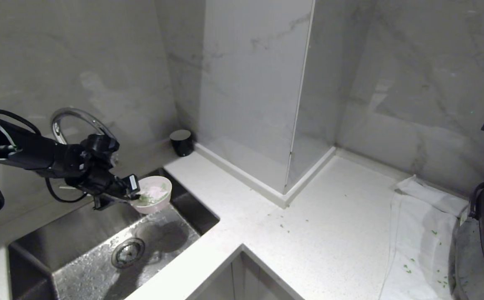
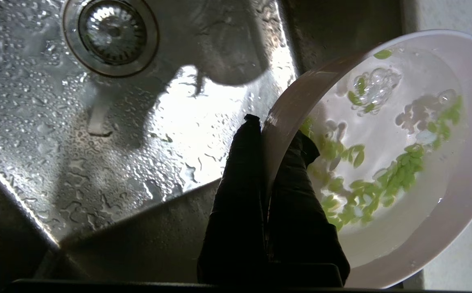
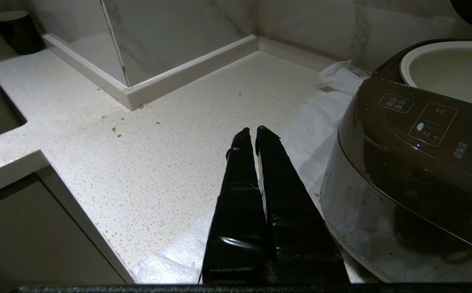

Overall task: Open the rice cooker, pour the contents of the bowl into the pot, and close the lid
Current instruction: Fill a bowl with water from the tap, then place the bowl on the table

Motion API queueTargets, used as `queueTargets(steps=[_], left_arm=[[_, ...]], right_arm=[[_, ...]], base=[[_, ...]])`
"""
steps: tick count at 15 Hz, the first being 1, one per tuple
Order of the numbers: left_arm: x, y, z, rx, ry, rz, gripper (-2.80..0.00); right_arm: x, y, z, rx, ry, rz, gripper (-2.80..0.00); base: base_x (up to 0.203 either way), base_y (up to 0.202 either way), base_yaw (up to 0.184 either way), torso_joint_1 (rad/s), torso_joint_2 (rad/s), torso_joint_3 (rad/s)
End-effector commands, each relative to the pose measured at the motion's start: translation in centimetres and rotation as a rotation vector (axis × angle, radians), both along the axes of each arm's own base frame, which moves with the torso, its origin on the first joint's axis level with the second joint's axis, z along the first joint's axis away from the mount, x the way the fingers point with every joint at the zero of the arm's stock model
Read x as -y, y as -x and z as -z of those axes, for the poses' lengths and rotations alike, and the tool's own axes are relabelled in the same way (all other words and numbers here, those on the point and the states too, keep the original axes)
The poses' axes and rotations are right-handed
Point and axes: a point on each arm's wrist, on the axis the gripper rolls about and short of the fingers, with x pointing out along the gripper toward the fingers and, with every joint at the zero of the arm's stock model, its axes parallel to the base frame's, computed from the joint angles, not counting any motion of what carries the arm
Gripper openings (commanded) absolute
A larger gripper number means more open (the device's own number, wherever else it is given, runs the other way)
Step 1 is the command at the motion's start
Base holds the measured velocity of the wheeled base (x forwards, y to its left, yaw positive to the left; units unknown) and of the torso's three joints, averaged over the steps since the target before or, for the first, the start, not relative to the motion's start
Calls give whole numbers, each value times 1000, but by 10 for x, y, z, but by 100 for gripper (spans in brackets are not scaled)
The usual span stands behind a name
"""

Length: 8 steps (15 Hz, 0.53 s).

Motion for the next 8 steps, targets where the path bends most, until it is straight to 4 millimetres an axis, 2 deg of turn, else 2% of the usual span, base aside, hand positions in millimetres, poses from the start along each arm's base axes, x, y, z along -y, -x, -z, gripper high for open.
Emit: queueTargets(steps=[1, 8], left_arm=[[25, 7, -7, 6, 3, 59, -280], [109, 23, -27, -1, 25, 239, -280]], right_arm=[[0, 0, 0, -1, 1, 0, -280], [0, 0, 0, -1, -1, 0, -280]], base=[[0, 0, 0, 0, 0, 0], [0, 0, 0, 0, 0, 0]])
